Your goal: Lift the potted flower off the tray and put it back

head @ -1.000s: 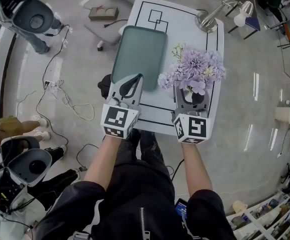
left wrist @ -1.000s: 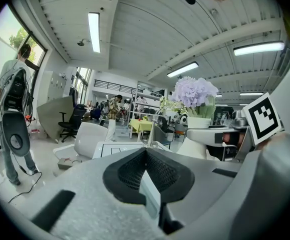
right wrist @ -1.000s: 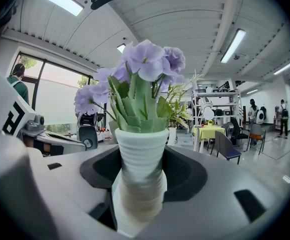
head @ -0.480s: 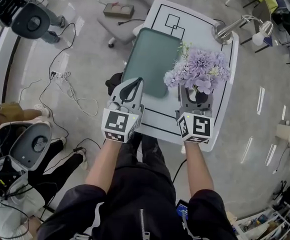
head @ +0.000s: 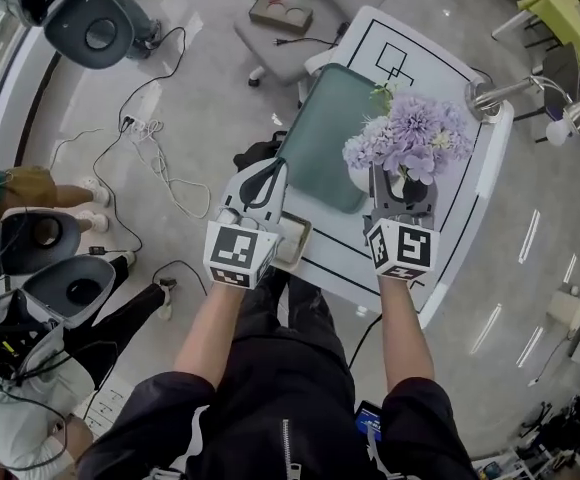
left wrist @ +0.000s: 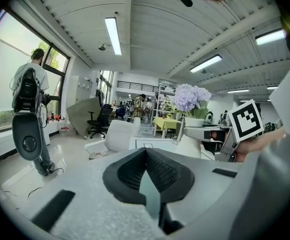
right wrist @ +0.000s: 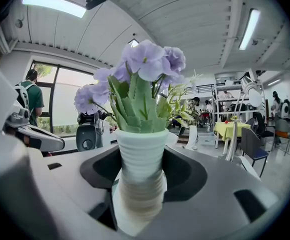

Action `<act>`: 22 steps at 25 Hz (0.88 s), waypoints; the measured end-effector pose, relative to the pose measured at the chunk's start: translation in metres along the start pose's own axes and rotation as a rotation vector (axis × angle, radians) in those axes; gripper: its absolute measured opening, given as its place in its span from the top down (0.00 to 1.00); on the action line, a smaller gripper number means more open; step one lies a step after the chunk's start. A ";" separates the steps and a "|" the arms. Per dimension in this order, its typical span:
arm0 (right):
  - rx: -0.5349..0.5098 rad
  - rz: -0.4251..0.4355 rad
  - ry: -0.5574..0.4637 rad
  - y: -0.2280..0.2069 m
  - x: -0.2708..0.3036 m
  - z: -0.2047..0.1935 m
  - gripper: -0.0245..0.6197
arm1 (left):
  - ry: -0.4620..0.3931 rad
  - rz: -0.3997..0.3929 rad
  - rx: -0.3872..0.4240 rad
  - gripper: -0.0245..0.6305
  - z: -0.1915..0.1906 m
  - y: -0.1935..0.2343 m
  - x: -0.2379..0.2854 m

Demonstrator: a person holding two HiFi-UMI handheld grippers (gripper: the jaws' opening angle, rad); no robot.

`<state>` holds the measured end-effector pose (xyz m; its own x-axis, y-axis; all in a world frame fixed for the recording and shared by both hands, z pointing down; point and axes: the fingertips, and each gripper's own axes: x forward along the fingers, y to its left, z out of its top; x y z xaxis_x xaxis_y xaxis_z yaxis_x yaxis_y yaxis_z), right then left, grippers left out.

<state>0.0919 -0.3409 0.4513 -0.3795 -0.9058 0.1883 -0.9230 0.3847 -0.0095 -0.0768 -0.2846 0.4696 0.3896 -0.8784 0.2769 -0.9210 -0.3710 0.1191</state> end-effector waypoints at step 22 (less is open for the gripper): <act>-0.048 0.137 -0.004 0.032 0.102 -0.048 0.59 | 0.084 0.131 -0.007 0.96 -0.034 0.063 -0.015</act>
<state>0.0271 -0.4123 0.5170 -0.5023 -0.8449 0.1841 -0.8583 0.5130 0.0124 -0.1406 -0.2839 0.5057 0.2654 -0.8907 0.3692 -0.9640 -0.2528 0.0831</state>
